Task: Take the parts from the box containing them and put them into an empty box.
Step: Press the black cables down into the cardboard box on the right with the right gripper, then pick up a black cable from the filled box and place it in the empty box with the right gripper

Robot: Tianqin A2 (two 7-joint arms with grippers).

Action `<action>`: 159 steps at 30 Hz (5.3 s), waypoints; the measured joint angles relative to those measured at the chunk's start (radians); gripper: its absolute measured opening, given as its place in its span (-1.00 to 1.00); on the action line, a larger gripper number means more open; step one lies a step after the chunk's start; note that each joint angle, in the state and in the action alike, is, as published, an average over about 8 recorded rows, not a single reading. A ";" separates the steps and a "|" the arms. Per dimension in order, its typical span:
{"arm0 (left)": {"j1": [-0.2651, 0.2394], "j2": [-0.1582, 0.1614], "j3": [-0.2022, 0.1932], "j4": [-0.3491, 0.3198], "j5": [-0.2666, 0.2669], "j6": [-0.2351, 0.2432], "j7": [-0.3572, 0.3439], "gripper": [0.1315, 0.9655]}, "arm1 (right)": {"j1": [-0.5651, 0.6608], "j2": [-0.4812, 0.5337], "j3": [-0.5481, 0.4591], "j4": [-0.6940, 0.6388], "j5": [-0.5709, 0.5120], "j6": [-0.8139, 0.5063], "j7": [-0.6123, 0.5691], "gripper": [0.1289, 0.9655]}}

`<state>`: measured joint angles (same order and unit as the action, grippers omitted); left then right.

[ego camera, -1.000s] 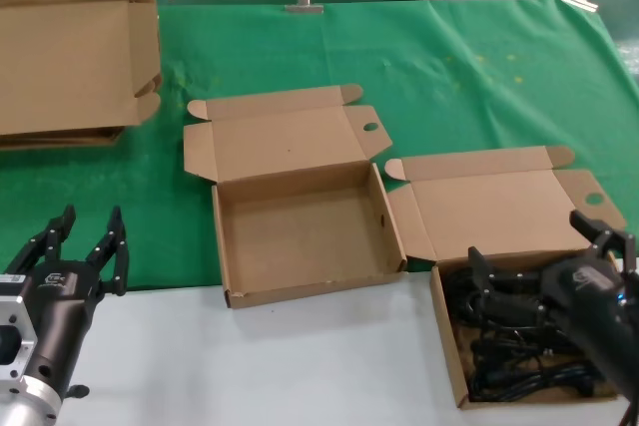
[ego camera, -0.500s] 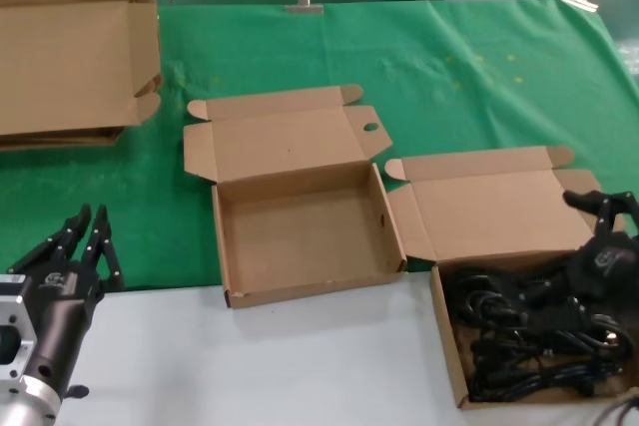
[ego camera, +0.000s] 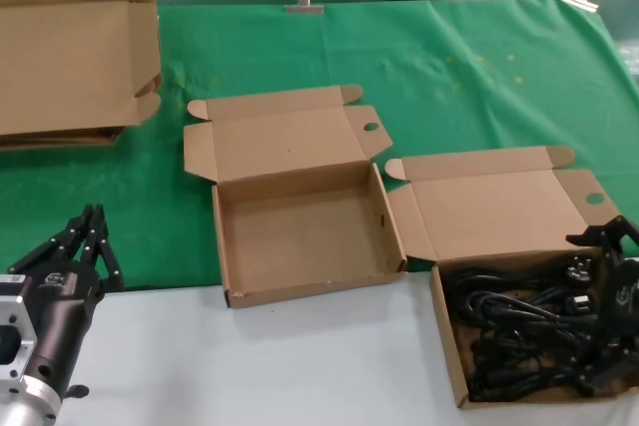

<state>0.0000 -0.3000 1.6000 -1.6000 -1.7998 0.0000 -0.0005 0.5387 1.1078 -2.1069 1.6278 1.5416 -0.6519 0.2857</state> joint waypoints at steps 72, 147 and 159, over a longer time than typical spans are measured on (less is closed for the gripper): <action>0.000 0.000 0.000 0.000 0.000 0.000 0.000 -0.90 | 0.237 -0.316 0.064 -0.387 -0.309 -0.358 -0.272 -0.54; 0.000 0.000 0.000 0.000 0.000 0.000 0.000 -0.90 | 0.556 -1.079 -0.070 -1.134 -0.405 0.170 -0.705 -0.75; 0.000 0.000 0.000 0.000 0.000 0.000 0.000 -0.90 | 0.534 -1.053 -0.088 -1.076 -0.434 0.153 -0.639 -0.56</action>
<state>0.0000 -0.3000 1.6000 -1.6000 -1.7997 0.0000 -0.0006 1.0732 0.0550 -2.1950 0.5522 1.1078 -0.4987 -0.3535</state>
